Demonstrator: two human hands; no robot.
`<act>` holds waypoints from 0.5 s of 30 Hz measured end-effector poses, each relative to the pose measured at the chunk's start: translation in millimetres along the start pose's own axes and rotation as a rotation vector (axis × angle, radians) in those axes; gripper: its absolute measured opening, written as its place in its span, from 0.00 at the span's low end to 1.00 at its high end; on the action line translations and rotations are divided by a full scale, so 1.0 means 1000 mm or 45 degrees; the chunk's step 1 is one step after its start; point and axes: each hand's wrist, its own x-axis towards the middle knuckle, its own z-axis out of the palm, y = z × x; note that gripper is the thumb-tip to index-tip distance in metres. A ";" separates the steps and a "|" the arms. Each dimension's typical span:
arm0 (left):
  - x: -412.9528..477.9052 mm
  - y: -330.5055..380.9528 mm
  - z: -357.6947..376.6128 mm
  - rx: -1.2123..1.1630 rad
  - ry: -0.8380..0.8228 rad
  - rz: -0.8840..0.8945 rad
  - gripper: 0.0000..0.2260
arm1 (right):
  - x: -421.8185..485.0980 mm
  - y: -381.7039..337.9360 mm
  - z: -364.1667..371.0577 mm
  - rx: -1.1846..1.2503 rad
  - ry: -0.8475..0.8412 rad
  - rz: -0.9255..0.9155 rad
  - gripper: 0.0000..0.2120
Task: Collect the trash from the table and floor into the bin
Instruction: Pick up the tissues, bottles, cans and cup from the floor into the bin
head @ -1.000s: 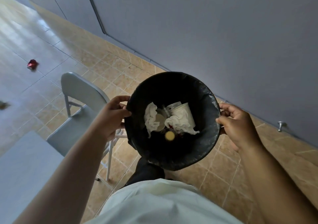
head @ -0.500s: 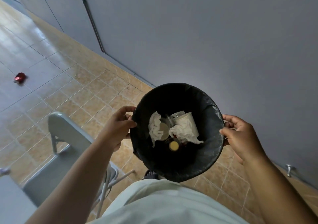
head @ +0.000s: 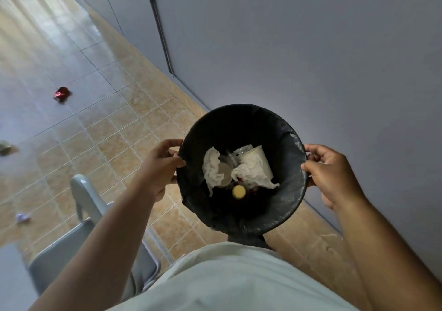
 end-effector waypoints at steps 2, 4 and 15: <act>0.015 0.008 0.003 -0.043 0.065 -0.018 0.19 | 0.034 -0.010 0.006 0.005 -0.059 -0.016 0.22; 0.028 0.019 0.007 -0.089 0.137 -0.007 0.19 | 0.070 -0.025 0.012 -0.006 -0.134 -0.042 0.21; 0.072 0.052 -0.007 -0.261 0.467 0.037 0.18 | 0.217 -0.102 0.090 -0.108 -0.534 -0.225 0.18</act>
